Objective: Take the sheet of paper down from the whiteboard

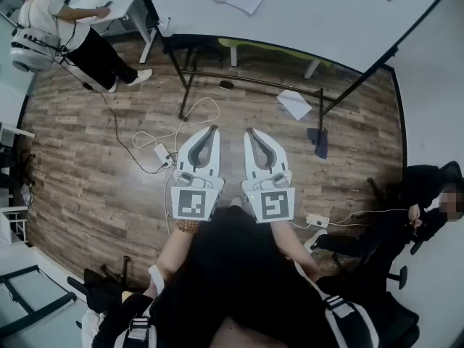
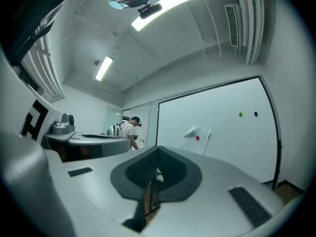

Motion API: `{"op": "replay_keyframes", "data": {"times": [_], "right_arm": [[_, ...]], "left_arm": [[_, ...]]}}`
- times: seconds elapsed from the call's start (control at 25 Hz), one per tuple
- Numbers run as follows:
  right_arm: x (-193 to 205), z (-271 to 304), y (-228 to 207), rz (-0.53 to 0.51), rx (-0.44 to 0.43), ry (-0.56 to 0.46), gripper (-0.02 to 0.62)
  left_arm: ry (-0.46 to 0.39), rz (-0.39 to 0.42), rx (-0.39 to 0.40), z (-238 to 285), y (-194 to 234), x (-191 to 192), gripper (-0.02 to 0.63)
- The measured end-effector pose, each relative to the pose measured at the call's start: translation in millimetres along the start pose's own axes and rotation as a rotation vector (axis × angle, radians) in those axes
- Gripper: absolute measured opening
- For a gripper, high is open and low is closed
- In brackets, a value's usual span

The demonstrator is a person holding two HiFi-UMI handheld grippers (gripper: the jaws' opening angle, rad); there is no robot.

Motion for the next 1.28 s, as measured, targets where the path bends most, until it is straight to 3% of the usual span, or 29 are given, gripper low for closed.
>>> {"op": "replay_keyframes", "data": {"times": [0.36, 0.6, 1.0, 1.28], "right_arm": [[14, 23, -18, -0.02, -0.02, 0.034, -0.002], [18, 38, -28, -0.041, 0.027, 0.053, -0.002], [15, 91, -40, -0.083, 0.103, 0.08, -0.002], [15, 143, -27, -0.115, 0.105, 0.091, -0.002]], "left_arm": [[0.024, 0.011, -0.01, 24, 8, 10, 0.014], [-0.009, -0.035, 0.024, 49, 16, 20, 0.014], [-0.033, -0.072, 0.1, 106, 58, 28, 0.014], [-0.045, -0.07, 0.138, 133, 104, 36, 0.014]]}}
Point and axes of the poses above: the fingertips, and each gripper's own axes: z forward along the fingers, y to its left, x out of its underside, the point moved 10 cm from there along -z, backward along the fingers, and after that the axes turned 9 degrees about x, right-handed, at the moved point
